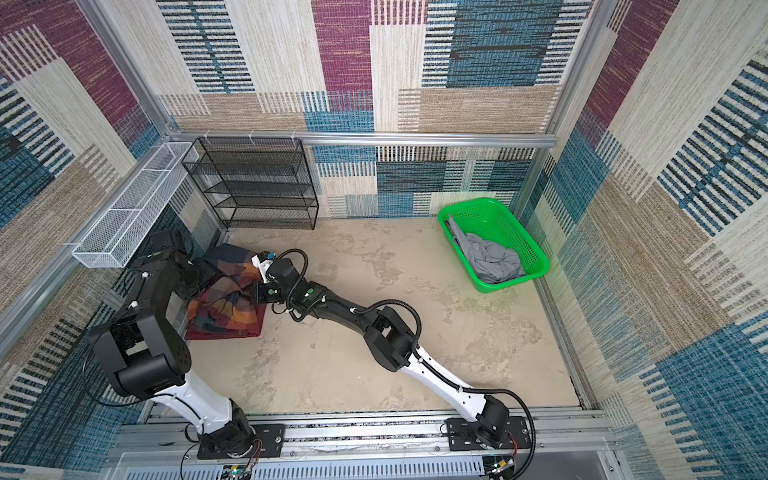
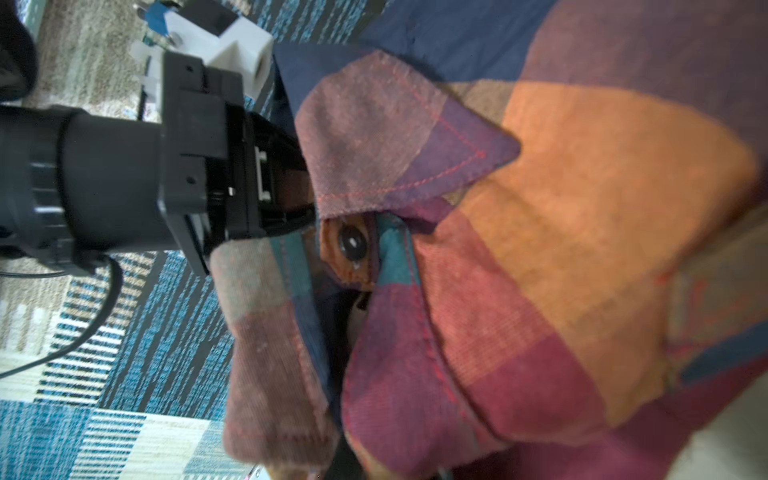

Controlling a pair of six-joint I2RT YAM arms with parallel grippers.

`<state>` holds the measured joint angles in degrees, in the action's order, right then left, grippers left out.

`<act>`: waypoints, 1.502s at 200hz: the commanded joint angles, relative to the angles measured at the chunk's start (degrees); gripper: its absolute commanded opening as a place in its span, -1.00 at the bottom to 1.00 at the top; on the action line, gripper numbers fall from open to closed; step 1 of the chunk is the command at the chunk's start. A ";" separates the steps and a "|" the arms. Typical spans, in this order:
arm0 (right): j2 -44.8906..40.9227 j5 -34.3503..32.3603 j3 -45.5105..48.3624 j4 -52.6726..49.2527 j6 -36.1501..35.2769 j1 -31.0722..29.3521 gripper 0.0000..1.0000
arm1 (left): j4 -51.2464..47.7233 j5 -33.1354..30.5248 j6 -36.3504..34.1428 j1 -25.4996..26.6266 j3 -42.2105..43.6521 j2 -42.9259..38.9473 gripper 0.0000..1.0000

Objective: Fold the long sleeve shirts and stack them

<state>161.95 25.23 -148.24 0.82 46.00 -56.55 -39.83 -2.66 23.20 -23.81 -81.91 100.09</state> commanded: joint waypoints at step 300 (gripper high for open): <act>-5.06 -13.33 6.97 -6.55 2.60 0.67 0.75 | 0.36 -0.90 3.52 4.59 17.43 -29.82 0.79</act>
<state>157.67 15.38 -141.67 -1.26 48.73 -56.49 -41.63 -3.62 27.81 -19.03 -67.00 71.68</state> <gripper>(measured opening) 0.866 0.896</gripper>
